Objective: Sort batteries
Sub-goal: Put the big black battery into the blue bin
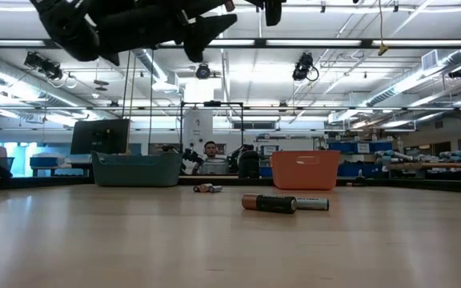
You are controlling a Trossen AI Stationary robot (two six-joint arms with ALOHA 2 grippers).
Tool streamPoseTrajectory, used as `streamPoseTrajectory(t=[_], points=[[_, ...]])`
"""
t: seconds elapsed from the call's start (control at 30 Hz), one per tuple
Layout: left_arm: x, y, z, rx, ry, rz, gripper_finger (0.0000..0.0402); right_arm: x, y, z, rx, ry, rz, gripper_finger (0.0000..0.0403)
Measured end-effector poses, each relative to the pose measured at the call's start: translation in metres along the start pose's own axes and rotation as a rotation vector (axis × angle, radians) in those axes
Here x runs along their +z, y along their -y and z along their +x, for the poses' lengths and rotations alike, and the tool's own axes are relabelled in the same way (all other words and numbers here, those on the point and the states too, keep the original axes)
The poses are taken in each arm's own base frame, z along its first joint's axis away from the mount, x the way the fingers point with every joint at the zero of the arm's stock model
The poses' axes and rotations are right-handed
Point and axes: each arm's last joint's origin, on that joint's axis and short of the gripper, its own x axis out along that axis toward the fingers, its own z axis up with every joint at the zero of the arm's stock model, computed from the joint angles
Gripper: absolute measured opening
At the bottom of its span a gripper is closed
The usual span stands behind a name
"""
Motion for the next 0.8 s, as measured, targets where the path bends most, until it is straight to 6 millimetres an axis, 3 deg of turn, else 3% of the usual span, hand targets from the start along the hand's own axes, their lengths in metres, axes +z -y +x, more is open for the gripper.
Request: streamPoseTrajectory(t=[0.17,0.3,0.6,0.8], points=[[0.0039,-0.0006,0.0071,-0.020,0.015,0.026,0.0253,-0.0002,-0.0001,0.0000,0.000,-0.002,-0.008,0.0060],[0.0066,0.0007,0.0084,-0.032,0.032,0.032,0.0225,-0.0003,-0.0001,0.0000,0.000,-0.003,-0.012,0.0060],[0.0066,0.0009,0.0083,-0.041,0.032,0.063,0.0059,-0.0004,-0.0005,0.0000,-0.001,-0.004,-0.020,0.0060],[0.0065,-0.0001,0.0082,-0.033,0.031,0.062,0.0056,-0.0010,-0.0003,0.0000,-0.002,-0.010,-0.025,0.0063]])
